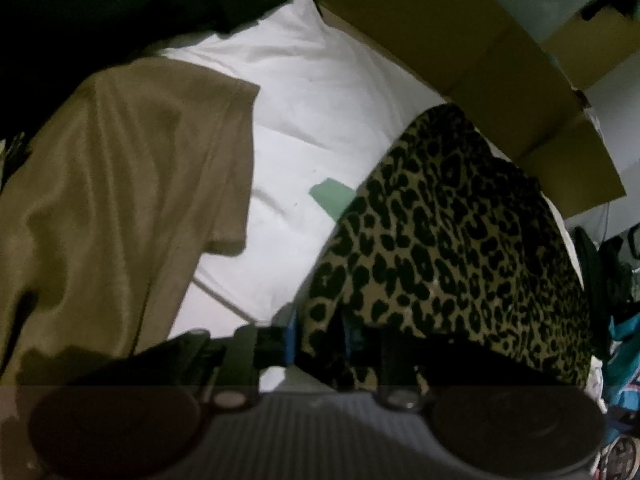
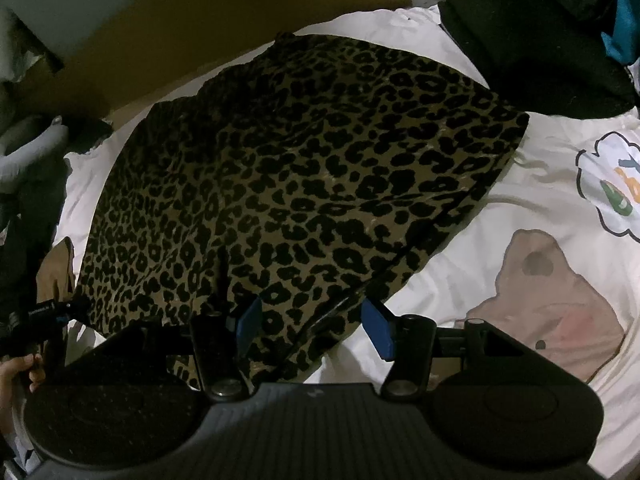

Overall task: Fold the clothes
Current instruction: 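Move both tools to the edge of the folded garment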

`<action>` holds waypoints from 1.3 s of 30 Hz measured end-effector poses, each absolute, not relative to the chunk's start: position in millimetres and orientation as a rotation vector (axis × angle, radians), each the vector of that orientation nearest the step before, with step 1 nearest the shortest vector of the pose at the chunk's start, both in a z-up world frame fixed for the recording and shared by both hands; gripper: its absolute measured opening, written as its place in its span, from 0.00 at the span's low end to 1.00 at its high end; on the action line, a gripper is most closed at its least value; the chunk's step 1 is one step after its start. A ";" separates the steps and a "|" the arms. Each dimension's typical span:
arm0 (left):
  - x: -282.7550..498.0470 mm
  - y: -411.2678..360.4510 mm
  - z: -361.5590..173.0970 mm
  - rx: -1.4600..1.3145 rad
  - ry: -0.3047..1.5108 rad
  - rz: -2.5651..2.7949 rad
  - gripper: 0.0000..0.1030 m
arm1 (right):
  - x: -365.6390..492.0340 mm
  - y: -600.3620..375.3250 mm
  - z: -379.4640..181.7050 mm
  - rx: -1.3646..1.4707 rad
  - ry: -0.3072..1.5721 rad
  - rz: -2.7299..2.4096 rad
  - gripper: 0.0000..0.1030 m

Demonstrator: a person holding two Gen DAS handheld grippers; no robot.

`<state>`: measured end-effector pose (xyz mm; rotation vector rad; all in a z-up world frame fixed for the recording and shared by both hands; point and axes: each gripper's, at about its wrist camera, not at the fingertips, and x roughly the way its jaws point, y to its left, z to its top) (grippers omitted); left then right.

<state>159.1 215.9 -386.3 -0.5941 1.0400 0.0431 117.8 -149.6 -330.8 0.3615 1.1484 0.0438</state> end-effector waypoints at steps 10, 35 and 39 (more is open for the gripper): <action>155.1 217.8 -383.3 -0.593 1.047 0.024 0.05 | 118.0 -136.1 -331.5 0.334 1.154 0.069 0.60; 182.2 146.4 -281.8 -0.616 1.040 -0.269 0.03 | 141.8 -41.6 -293.0 0.210 0.996 0.407 0.60; 190.1 127.7 -277.7 -0.606 1.055 -0.313 0.03 | 143.5 -19.3 -289.1 0.181 0.972 0.470 0.60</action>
